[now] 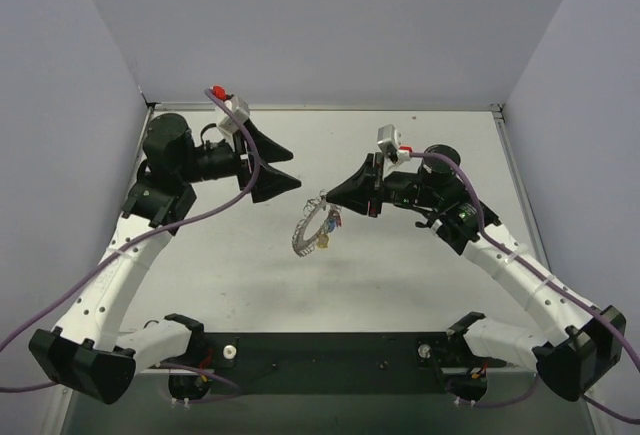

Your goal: Put the keys on the keyring

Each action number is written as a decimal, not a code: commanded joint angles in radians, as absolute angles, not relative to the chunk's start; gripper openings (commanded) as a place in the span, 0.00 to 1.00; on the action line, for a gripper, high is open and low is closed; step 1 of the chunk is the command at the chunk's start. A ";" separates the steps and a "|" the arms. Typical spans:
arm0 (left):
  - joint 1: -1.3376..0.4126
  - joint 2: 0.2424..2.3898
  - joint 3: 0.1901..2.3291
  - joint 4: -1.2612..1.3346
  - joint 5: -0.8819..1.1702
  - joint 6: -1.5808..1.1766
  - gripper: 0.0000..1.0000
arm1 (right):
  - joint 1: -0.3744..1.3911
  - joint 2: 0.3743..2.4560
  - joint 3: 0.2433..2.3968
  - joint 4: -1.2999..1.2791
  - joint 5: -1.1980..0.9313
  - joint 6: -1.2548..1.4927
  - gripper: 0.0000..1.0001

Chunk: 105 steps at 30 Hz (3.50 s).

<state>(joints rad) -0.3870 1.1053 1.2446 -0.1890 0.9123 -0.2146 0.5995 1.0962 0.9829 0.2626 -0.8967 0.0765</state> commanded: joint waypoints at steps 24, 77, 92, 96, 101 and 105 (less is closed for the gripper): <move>-0.319 1.348 1.534 -0.457 1.174 -0.208 0.62 | 0.543 1.330 1.101 1.057 -1.359 0.592 0.00; -0.541 1.433 1.824 -0.985 0.793 0.094 0.29 | 0.520 1.353 1.097 0.965 -1.295 0.548 0.00; -0.554 1.411 1.816 -0.910 0.778 0.063 0.48 | 0.520 1.359 1.095 0.997 -1.310 0.575 0.00; -0.554 1.407 1.815 -0.888 0.784 0.049 0.44 | 0.520 1.358 1.094 1.006 -1.318 0.580 0.00; -0.554 1.410 1.816 -0.879 0.793 0.048 0.43 | 0.520 1.359 1.092 1.015 -1.321 0.591 0.00; -0.552 1.393 1.807 -0.856 0.796 0.035 0.54 | 0.520 1.359 1.091 1.023 -1.322 0.595 0.00</move>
<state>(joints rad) -0.5465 1.4322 1.7866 -0.9440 0.7670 0.0559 0.5159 1.3727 1.0660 0.8818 -1.3151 0.6037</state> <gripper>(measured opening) 0.524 0.030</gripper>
